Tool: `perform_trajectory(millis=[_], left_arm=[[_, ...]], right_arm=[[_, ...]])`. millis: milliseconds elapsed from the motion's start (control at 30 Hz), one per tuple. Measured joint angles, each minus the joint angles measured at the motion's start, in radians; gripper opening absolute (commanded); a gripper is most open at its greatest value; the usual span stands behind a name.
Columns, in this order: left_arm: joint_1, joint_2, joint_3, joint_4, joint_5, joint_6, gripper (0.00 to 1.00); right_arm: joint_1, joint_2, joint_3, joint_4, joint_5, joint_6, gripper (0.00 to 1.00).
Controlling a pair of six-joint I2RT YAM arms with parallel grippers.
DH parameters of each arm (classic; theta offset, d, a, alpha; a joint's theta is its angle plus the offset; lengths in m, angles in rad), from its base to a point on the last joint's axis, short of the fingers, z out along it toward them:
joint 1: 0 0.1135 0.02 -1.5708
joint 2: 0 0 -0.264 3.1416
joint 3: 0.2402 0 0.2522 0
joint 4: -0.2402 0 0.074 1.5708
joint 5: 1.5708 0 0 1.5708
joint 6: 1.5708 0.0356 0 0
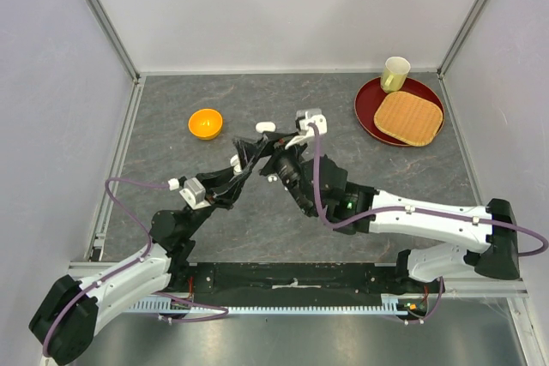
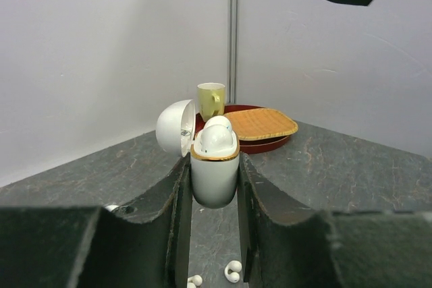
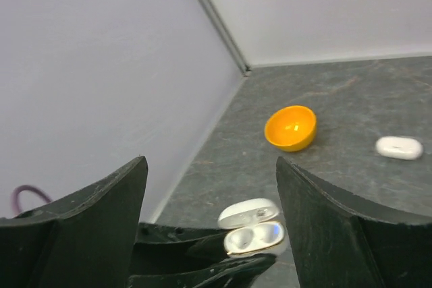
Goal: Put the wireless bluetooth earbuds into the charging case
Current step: Place the earbud in the charging case, then close the charging case.
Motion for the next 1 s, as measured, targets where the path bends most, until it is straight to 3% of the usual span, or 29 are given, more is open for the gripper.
perform_trajectory(millis=[100, 333, 667, 1000], left_arm=[[0.0, 0.007, 0.0, -0.015, 0.003, 0.0, 0.02], [0.0, 0.064, 0.018, -0.028, 0.116, 0.002, 0.02], [0.0, 0.119, 0.091, -0.065, 0.301, 0.001, 0.02], [0.0, 0.151, 0.114, -0.077, 0.361, 0.001, 0.02]], right_arm=[[-0.074, 0.0, 0.058, -0.169, -0.017, 0.064, 0.84], [-0.332, -0.01, 0.068, -0.44, -0.288, 0.181, 0.84], [-0.344, -0.001, 0.113, -0.669, -0.502, 0.127, 0.85], [-0.352, 0.006, 0.109, -0.716, -0.56, 0.11, 0.85]])
